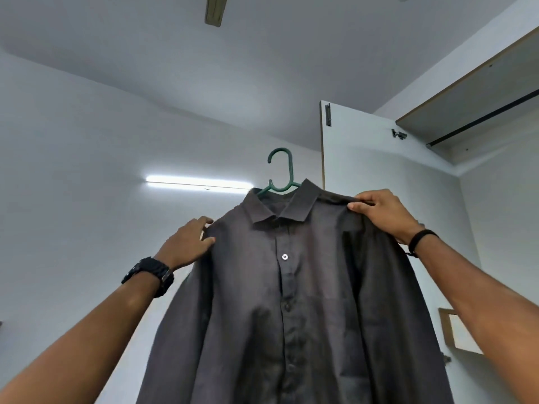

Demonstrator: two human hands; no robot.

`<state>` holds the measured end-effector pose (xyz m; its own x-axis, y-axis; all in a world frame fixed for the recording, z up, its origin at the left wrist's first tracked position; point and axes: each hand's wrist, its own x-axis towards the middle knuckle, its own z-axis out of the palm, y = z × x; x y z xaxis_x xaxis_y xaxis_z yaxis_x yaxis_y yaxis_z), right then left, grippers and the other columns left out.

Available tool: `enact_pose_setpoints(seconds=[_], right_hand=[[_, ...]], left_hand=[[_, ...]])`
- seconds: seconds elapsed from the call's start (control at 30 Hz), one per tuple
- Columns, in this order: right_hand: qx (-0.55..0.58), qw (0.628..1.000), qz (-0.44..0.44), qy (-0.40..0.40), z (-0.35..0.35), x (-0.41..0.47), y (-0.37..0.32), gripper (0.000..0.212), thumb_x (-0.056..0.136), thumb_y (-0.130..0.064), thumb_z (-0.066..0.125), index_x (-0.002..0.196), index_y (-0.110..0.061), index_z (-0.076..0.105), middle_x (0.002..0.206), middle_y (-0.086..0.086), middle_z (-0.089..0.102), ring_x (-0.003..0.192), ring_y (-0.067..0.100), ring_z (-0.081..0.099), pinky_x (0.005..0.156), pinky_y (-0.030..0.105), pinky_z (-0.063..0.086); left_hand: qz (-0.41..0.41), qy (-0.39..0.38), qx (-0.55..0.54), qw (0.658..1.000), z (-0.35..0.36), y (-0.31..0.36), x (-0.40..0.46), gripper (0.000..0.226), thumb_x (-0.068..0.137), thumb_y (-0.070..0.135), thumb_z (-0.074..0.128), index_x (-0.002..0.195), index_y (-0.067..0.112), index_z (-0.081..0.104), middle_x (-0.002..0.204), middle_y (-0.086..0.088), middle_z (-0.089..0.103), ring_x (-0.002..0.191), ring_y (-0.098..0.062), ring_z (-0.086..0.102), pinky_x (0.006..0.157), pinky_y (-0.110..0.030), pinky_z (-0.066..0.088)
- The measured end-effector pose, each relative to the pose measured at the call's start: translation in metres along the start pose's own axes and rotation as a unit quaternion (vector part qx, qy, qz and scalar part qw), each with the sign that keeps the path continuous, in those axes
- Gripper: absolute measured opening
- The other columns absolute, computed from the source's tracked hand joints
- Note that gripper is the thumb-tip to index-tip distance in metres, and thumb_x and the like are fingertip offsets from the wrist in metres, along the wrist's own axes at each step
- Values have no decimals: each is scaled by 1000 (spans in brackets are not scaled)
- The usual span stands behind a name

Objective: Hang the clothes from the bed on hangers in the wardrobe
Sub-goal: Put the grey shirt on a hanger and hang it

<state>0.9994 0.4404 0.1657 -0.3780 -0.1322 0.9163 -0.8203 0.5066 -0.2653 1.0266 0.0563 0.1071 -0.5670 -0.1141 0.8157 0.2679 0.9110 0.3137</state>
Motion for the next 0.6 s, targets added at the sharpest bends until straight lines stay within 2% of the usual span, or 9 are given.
enact_pose_setpoints(seconds=[0.07,0.13,0.23,0.27,0.33,0.4,0.47,0.53,0.6], right_hand=[[63,996,13,-68,-7,-1,-4,13,90,-15,65,92,-5,74,92,11,73,84,18,64,82,29,51],[131,984,37,-115,-15,-2,-6,15,89,-12,65,96,-2,73,94,12,73,80,17,66,78,26,55],[160,983,52,-80,-26,-2,-2,9,88,-10,65,90,-7,74,86,8,73,70,10,66,71,22,54],[162,984,52,-56,-29,-1,0,8,88,-10,66,89,-7,74,83,7,73,68,9,66,70,22,54],[174,982,63,-39,-35,-2,3,8,86,-10,67,90,-7,74,81,4,74,68,9,67,66,20,55],[208,969,105,-85,-46,-6,6,10,83,-15,70,88,-8,75,83,6,75,69,13,69,62,21,55],[228,953,146,-136,-62,-13,17,19,76,-22,72,87,-7,73,85,9,74,70,17,70,62,24,57],[213,952,171,-136,-79,-22,37,21,74,-25,73,85,-7,70,81,9,72,67,17,68,62,25,57],[180,961,188,-98,-88,-31,60,12,80,-20,72,81,-8,69,76,8,70,61,15,66,59,23,56]], left_hand=[[6,22,11,1000,5,4,-1,47,95,27,55,139,16,41,134,-11,50,121,-28,48,103,-44,40],[44,45,43,997,9,14,-2,37,96,21,52,133,15,46,126,-11,54,117,-30,51,98,-44,41],[78,137,32,987,15,32,-4,17,99,16,44,112,12,54,97,-10,63,90,-33,59,75,-39,45],[76,181,12,980,15,39,-3,16,99,17,44,109,10,54,92,-11,63,85,-34,59,71,-38,44],[67,230,-8,971,17,53,2,17,99,16,44,109,8,55,94,-13,63,85,-34,58,73,-39,44],[58,222,-14,973,19,63,7,18,98,14,44,110,7,55,100,-16,63,91,-35,57,76,-41,45],[51,177,-56,981,28,69,11,18,97,16,48,111,11,57,105,-14,64,95,-34,57,77,-39,45],[61,136,-104,983,47,76,13,15,96,22,52,108,19,60,105,-8,66,97,-32,58,81,-39,47],[74,115,-106,985,76,86,14,14,96,26,52,107,23,60,105,-7,67,97,-32,59,81,-40,48]])
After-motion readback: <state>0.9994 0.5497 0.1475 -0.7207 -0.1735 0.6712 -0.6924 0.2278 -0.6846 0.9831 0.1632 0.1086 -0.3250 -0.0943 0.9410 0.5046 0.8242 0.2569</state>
